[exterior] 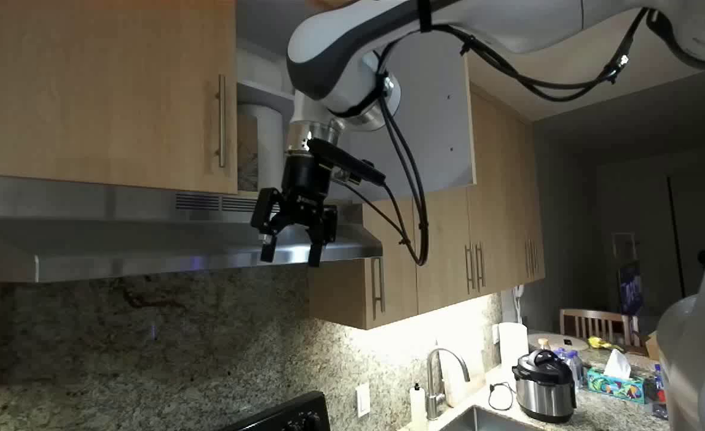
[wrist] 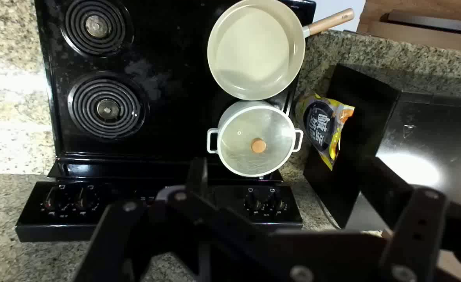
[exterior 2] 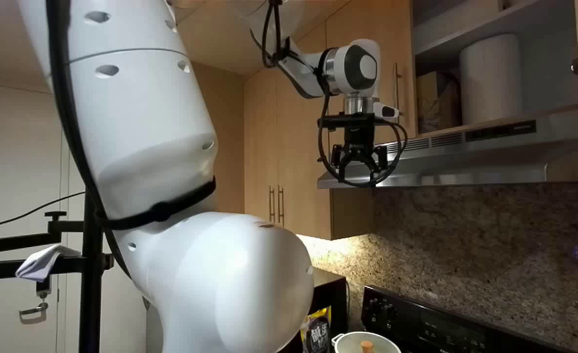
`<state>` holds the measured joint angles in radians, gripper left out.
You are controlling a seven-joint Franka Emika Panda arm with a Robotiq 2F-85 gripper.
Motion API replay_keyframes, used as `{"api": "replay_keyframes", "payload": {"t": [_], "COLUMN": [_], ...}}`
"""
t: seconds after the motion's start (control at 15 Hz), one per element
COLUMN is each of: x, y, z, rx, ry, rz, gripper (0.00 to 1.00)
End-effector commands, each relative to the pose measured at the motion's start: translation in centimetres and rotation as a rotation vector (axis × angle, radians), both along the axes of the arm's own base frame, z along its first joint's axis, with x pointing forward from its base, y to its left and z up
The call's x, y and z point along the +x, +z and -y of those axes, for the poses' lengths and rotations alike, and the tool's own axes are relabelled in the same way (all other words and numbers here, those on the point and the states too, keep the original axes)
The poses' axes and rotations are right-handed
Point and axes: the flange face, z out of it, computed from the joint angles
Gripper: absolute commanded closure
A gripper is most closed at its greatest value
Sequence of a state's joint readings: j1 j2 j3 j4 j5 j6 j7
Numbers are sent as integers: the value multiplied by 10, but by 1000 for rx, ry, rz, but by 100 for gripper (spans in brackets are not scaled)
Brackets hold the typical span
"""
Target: Close the open drawer
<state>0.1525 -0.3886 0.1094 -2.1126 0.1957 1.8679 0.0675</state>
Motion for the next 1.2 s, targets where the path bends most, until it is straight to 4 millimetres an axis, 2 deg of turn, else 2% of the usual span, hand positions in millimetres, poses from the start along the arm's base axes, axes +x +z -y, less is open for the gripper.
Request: {"api": "replay_keyframes", "payload": {"t": [0.0, 0.4, 0.8, 1.13], "x": [0, 0, -10, -26], "y": [1, 1, 5, 23], "z": [0, 0, 3, 8], "rx": [0, -2, -29, -20], "ry": [0, -5, 6, 38], "rz": [-1, 1, -19, -13], "gripper": [0, 0, 0, 0]}}
